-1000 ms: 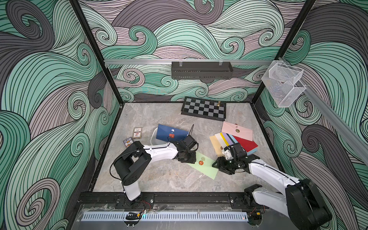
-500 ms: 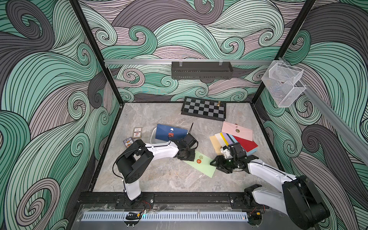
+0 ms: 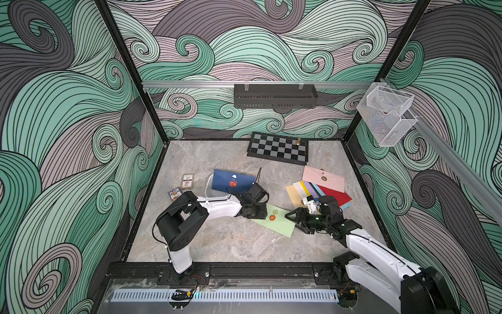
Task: Put the sealed envelopes into the storage box
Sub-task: Pick up the envelope from the center of the board.
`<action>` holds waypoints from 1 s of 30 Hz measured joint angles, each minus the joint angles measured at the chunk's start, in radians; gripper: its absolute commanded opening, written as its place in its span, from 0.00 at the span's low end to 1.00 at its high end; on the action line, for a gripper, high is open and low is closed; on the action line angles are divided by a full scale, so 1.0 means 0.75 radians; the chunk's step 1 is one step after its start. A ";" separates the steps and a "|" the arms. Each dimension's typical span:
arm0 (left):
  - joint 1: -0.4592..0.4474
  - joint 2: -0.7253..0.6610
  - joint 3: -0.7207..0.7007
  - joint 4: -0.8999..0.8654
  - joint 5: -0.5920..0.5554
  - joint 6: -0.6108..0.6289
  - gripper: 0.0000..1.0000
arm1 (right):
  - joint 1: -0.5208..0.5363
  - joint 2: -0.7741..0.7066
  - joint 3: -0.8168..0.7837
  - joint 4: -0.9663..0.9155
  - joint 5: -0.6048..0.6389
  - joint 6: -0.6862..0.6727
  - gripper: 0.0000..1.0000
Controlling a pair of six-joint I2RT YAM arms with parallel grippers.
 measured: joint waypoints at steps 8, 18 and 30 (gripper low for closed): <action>0.000 -0.018 -0.045 0.079 0.030 -0.006 0.48 | 0.000 0.094 -0.046 0.032 -0.009 -0.040 0.26; -0.001 -0.329 -0.182 -0.042 0.091 -0.045 0.51 | 0.000 -0.110 0.113 -0.212 0.070 -0.362 0.00; 0.001 -1.144 -0.571 -0.287 0.006 -0.167 0.54 | 0.002 -0.283 0.296 -0.069 0.062 -0.791 0.00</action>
